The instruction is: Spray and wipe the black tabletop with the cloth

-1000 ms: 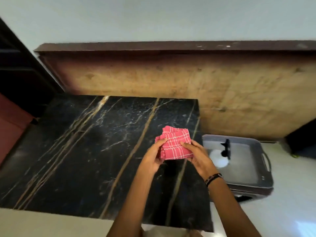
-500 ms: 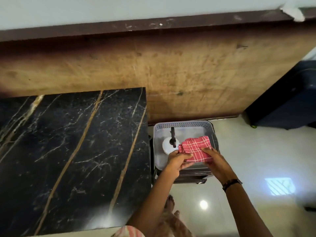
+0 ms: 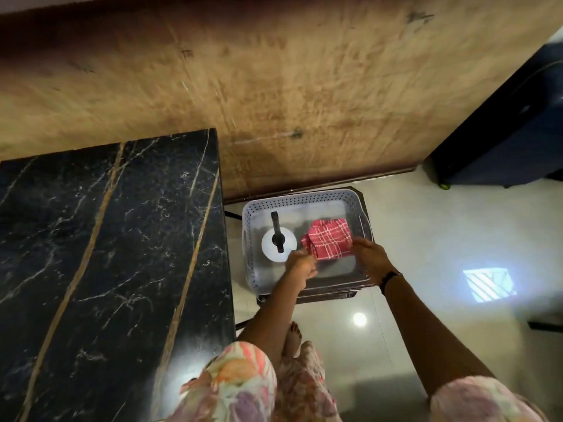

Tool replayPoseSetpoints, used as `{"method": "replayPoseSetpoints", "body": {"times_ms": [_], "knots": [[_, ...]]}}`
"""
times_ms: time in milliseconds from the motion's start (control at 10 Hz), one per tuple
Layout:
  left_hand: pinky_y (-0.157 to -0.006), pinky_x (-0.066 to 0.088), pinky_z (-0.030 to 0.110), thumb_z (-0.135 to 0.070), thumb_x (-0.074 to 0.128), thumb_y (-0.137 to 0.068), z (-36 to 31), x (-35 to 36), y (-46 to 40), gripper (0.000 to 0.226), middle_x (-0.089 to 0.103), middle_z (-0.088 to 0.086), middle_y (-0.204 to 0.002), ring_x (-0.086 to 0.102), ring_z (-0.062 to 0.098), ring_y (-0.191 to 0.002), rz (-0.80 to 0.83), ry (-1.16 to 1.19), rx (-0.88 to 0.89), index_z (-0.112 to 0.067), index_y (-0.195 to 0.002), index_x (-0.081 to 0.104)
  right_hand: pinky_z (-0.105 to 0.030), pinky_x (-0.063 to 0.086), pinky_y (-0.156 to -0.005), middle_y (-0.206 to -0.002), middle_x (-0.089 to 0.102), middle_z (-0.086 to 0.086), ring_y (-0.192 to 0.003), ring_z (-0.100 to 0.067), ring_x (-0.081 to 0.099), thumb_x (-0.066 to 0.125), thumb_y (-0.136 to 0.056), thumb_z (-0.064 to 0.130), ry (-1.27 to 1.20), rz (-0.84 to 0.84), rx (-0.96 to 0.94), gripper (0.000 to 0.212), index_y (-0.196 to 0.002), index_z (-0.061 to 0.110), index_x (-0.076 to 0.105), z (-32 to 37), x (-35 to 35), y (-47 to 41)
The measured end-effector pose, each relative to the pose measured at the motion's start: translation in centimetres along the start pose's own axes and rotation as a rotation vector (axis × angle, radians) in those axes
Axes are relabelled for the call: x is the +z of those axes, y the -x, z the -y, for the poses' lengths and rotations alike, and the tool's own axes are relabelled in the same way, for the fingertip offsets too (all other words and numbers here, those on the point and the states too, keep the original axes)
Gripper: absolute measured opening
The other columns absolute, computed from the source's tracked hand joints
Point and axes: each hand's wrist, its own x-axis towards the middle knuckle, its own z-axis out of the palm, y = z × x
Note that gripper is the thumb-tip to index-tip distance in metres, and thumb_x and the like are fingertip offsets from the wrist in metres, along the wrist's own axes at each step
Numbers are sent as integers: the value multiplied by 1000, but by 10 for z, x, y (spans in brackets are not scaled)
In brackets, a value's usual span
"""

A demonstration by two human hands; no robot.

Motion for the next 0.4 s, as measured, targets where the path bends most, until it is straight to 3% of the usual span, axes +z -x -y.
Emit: {"method": "replayPoseSetpoints", "body": {"times_ms": [100, 200, 300, 400], "knots": [[-82, 55, 30, -2, 52, -92, 20, -7, -2, 13, 57, 13, -95, 58, 21, -86, -36, -64, -55, 3, -104, 55, -35, 52, -74, -84, 63, -9, -86, -26, 57, 59, -86, -4, 138, -170, 42, 14, -87, 9, 65, -23, -9, -7], [-66, 54, 22, -1, 47, -94, 34, -13, 13, 16, 59, 11, -85, 61, 19, -73, 0, -41, -82, -2, -80, 54, -42, 48, -90, -96, 65, -11, -92, -25, 57, 61, -87, 2, 218, -169, 48, 15, -99, 8, 69, -37, -6, 2], [-81, 54, 26, -4, 47, -95, 39, -18, 28, 18, 66, 19, -107, 67, 27, -98, 43, -61, -22, 5, -106, 58, -32, 50, -79, -87, 66, -4, -83, -18, 58, 62, -89, 6, 163, -126, -3, 12, -98, 9, 69, -36, 10, 18], [-74, 52, 22, -6, 47, -94, 44, -32, 41, 20, 68, 18, -109, 65, 19, -83, 73, -31, 83, 1, -109, 59, -26, 45, -67, -78, 63, 0, -73, -14, 54, 64, -89, 8, 104, -95, -126, 9, -86, 15, 69, -31, 37, 36]]}}
